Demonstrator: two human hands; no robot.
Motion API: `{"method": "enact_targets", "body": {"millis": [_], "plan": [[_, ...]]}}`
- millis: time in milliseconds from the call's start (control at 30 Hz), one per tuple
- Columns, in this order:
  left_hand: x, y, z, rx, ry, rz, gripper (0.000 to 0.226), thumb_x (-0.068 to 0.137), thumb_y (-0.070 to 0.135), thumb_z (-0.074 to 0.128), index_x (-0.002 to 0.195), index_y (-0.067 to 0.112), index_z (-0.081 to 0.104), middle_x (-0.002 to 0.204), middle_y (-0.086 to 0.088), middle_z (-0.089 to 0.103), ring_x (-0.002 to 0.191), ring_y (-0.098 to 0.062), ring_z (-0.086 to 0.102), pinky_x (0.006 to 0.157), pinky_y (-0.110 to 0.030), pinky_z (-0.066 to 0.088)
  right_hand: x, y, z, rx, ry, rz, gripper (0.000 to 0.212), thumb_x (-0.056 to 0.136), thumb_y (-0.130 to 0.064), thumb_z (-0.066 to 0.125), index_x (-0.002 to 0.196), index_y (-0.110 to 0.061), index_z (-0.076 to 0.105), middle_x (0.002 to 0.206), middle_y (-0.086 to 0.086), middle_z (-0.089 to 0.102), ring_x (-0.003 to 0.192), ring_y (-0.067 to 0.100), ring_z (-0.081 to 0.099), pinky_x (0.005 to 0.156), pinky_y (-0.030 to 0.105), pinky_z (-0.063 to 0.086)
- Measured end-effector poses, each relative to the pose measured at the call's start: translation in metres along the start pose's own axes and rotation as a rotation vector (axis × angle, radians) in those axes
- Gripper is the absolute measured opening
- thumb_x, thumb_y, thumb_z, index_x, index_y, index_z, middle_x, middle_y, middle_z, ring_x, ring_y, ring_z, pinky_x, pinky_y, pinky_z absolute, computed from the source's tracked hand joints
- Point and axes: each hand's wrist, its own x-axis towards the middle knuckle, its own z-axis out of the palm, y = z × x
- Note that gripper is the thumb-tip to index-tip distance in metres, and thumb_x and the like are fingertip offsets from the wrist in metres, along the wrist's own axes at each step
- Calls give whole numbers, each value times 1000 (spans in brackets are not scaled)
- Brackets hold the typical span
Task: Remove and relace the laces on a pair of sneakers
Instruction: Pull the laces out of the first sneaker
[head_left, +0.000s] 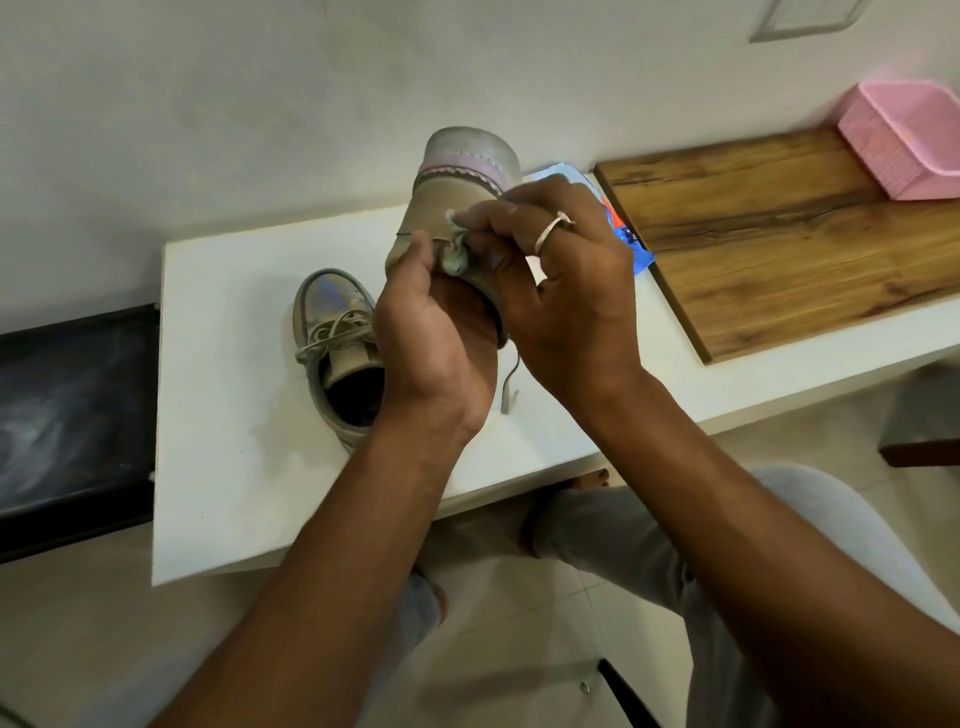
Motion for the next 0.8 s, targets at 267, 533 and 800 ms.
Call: {"method": "enact_targets", "body": {"millis": [267, 533, 800], "plan": [[3, 5, 2, -136, 30, 65, 49, 104, 27, 25, 138, -4, 44, 130, -24, 58, 122, -34, 56, 107, -44, 42, -11, 27, -3, -108, -37, 101, 14, 91, -11, 66, 100, -12, 77, 94, 5, 69, 90, 23, 62, 78, 38, 52], [3, 1, 0, -128, -20, 27, 53, 103, 31, 23, 135, -6, 44, 132, -27, 55, 123, -34, 53, 113, -46, 35, -7, 18, 6, -14, -1, 74, 16, 90, -8, 66, 100, -9, 77, 94, 5, 70, 91, 22, 64, 79, 37, 53], [5, -2, -3, -109, -53, 24, 54, 104, 32, 21, 136, -3, 45, 130, -24, 56, 124, -33, 53, 113, -45, 35, -1, 9, 5, 66, -34, 152, 17, 88, -5, 67, 99, -13, 77, 93, 0, 69, 90, 15, 63, 80, 32, 53]]}}
